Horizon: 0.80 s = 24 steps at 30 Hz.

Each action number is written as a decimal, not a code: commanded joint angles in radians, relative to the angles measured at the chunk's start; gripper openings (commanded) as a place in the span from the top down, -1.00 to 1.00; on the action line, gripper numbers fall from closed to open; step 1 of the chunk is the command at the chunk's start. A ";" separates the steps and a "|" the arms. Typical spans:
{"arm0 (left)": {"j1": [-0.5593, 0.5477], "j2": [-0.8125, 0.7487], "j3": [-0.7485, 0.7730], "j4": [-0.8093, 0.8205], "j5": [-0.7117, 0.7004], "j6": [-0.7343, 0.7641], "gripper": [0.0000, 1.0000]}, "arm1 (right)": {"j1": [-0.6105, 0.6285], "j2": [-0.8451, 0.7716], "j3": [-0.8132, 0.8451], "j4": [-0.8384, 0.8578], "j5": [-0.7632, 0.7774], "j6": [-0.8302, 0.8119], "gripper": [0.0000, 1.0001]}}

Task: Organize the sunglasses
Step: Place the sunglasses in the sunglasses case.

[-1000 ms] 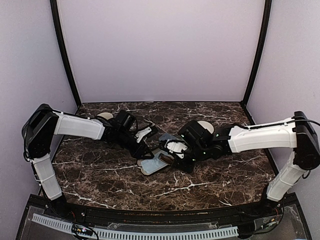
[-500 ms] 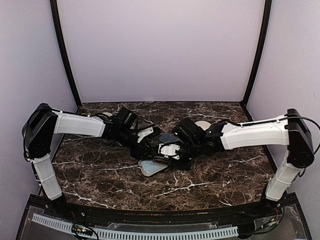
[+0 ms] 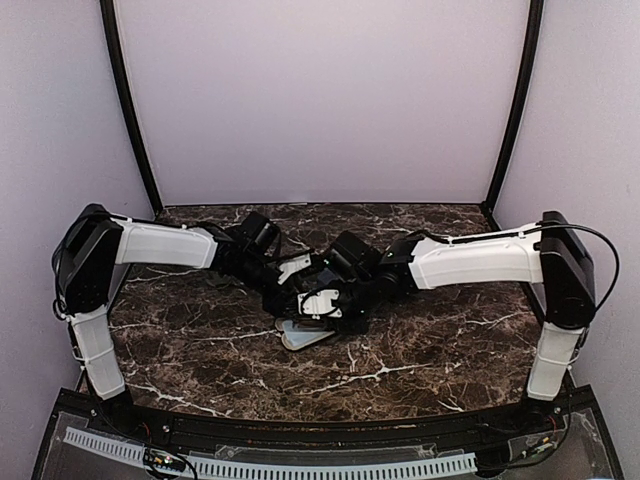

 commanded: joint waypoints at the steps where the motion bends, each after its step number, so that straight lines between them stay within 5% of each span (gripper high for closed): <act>1: -0.005 0.011 0.027 -0.051 0.010 0.021 -0.01 | 0.003 0.050 0.096 -0.065 0.034 -0.068 0.79; 24: -0.006 0.020 0.045 -0.031 0.002 0.016 0.04 | 0.060 0.214 0.255 -0.190 0.118 -0.144 0.77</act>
